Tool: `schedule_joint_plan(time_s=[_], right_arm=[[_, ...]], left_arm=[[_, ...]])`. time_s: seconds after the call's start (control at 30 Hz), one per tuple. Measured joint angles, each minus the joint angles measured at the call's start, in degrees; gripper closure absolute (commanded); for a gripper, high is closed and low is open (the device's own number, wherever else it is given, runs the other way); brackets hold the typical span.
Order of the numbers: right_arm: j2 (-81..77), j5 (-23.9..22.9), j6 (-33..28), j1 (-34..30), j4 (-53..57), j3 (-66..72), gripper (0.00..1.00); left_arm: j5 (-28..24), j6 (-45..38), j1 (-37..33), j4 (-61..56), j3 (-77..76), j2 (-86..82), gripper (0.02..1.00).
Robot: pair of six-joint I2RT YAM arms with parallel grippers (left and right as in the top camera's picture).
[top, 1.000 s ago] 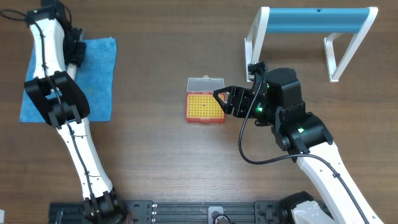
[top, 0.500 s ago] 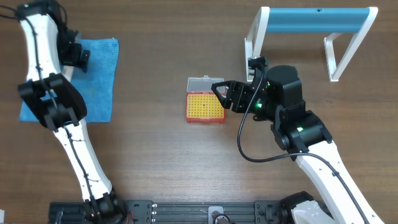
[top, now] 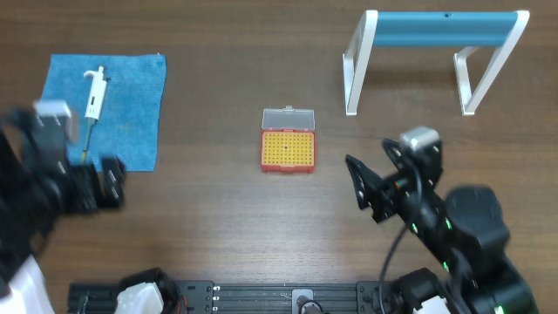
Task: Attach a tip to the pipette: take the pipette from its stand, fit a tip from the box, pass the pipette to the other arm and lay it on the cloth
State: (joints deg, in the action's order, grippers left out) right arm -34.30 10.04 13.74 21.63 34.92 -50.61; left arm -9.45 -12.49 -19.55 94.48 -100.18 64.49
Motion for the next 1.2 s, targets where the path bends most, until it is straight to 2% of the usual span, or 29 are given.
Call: schedule_joint_plan(time_s=[0.03, 0.13, 0.23, 0.5, 0.77, 0.83, 0.87, 0.93, 1.0, 1.07, 1.13, 1.2], right_arm=[[3.5, -2.1, -0.9, 1.2, 1.0, 0.5, 0.283], [7.5, -4.3, -2.5, 1.8, 1.6, 4.3, 0.283], [8.2, -6.3, -2.8, 1.8, 5.0, 5.9, 0.281], [8.3, -7.0, -3.2, 1.8, 21.4, 6.2, 0.281], [8.3, -7.0, -3.4, 1.8, 21.9, 6.2, 0.283], [8.3, -7.0, -3.4, 1.8, 21.9, 6.2, 0.283], [8.3, -7.1, -3.4, 1.8, 21.9, 6.2, 0.283], [8.3, -7.2, -3.4, 1.8, 22.1, 6.2, 0.283], [8.4, -7.2, -3.4, 1.8, 22.0, 6.3, 0.283], [8.4, -7.2, -3.4, 1.8, 22.1, 6.3, 0.283], [8.5, -7.2, -3.4, 1.8, 22.1, 6.3, 0.283], [8.5, -7.2, -3.4, 1.8, 22.1, 6.3, 0.283]], left_arm=[[-2.1, 1.6, 0.0, -3.8, 9.2, -8.6, 0.023], [-4.4, 8.3, 0.1, -15.1, 26.0, -25.5, 0.023], [-5.3, 12.1, 0.1, -24.7, 35.8, -35.9, 0.02], [-5.6, 13.9, 0.1, -26.4, 38.6, -37.1, 0.023], [-5.6, 13.9, 0.5, -26.5, 38.8, -37.2, 0.023], [-5.4, 13.8, 4.9, -26.8, 41.1, -38.6, 0.023], [-5.1, 13.7, 8.4, -30.1, 43.9, -40.2, 0.023], [-4.7, 13.7, 13.4, -44.0, 52.1, -45.0, 0.02], [-4.5, 13.4, 15.0, -71.0, 69.4, -54.3, 0.023], [-3.6, 13.3, 15.0, -87.7, 81.7, -59.4, 0.02], [-2.4, 13.2, 14.9, -93.7, 89.5, -62.9, 0.023], [-1.3, 13.2, 14.9, -94.8, 92.5, -63.4, 0.02]])
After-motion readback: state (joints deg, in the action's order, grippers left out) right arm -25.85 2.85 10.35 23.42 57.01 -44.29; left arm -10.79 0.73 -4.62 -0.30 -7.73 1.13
